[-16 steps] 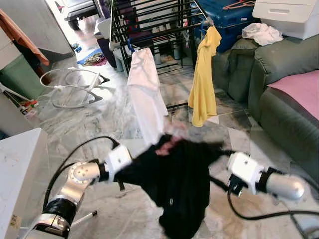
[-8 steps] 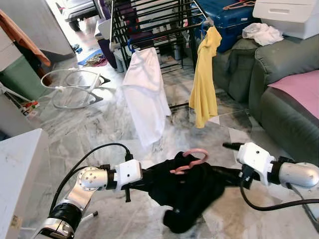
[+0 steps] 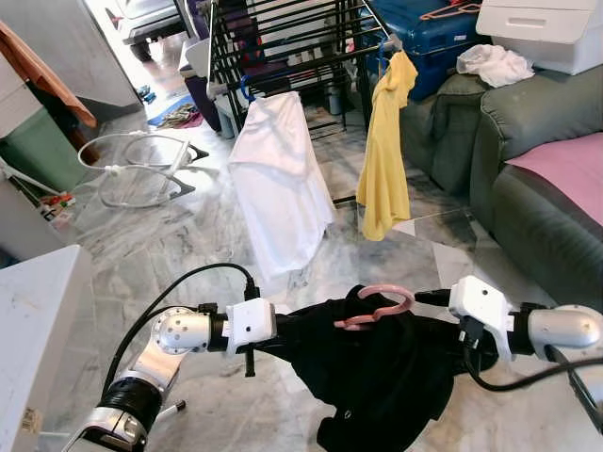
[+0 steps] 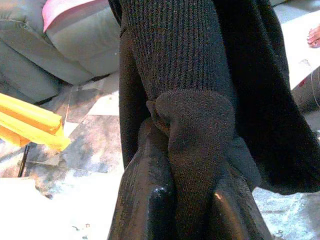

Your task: Hang hanger

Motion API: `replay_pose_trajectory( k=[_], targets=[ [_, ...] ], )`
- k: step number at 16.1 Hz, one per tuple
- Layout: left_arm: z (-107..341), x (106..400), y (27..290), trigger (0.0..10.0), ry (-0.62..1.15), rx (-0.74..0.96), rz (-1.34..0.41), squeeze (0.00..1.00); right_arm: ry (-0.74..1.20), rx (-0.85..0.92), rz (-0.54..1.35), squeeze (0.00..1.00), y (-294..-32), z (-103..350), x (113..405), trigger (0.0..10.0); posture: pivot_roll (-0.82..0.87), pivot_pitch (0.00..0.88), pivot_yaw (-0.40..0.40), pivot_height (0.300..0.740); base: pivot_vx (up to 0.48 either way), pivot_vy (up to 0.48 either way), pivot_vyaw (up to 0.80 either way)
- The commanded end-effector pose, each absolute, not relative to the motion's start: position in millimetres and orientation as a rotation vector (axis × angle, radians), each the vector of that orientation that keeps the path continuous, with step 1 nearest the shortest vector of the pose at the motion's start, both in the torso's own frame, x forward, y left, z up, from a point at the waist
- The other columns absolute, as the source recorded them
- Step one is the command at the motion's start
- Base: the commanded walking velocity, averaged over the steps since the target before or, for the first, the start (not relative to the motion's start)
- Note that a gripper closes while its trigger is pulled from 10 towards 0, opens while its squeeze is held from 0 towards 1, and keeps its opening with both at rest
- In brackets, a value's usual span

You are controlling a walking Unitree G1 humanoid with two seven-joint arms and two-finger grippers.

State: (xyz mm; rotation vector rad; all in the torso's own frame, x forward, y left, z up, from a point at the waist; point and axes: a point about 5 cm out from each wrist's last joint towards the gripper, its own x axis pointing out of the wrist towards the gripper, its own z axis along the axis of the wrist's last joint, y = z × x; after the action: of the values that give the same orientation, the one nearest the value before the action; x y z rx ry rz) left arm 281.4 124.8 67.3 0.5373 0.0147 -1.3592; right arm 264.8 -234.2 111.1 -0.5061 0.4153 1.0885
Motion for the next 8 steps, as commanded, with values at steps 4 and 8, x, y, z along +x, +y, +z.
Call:
replay_pose_trajectory(
  k=[4, 8],
  targets=[
    [88.0, 288.0, 119.9, 0.0, -0.094, 0.544, -1.368, 0.00, 0.472, -0.470, 1.221, 0.00, -222.6, 103.7, 264.9, 0.0, -0.24, 0.000, 0.237, 0.740, 0.000, 0.000, 0.00],
    [87.7, 288.0, 120.0, 0.0, -0.090, 0.554, -1.379, 0.00, 0.529, -0.483, 1.267, 0.00, -228.4, 102.6, 264.5, 0.0, -0.24, 0.000, 0.237, 0.740, 0.000, 0.000, 0.00]
  ],
)
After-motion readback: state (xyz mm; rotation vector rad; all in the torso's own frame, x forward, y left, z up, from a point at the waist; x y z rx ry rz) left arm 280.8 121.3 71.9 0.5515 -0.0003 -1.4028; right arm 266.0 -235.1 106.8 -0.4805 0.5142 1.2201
